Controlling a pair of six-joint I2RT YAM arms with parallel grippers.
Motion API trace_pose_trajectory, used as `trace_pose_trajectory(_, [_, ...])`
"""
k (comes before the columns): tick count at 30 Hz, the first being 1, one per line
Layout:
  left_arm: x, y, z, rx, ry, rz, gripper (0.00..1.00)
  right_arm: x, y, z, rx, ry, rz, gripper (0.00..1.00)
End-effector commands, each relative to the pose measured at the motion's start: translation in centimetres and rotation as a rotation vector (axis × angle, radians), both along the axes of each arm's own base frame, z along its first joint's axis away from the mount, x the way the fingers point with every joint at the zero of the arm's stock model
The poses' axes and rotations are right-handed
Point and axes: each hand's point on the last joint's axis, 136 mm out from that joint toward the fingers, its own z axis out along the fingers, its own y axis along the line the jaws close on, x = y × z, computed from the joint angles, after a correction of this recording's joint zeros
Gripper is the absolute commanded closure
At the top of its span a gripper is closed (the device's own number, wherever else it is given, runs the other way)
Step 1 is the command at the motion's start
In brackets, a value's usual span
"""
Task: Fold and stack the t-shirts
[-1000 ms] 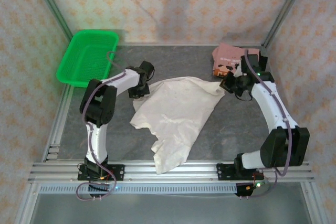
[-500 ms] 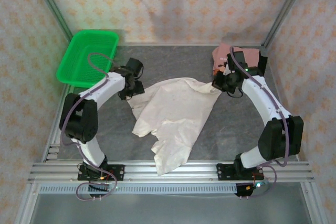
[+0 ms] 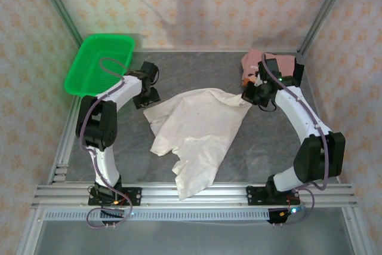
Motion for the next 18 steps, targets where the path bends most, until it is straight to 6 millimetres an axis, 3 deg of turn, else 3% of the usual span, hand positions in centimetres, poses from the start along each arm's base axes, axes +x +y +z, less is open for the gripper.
trace_pose_trajectory(1, [-1.3,1.2,-1.7,0.039,0.063,0.016,0.4,-0.7,-0.4,0.9,-0.027,-0.021,-0.001,1.0])
trace_pose_trajectory(9, [-3.0,2.1,-3.7,0.067,0.123,0.039,0.44,-0.6,-0.2,0.7,-0.016,-0.023,-0.003,1.0])
trace_pose_trajectory(18, [-2.1,2.0,-5.4,0.054,0.12,0.068,0.52,-0.5,-0.2,0.6,-0.016,-0.021,0.001,1.0])
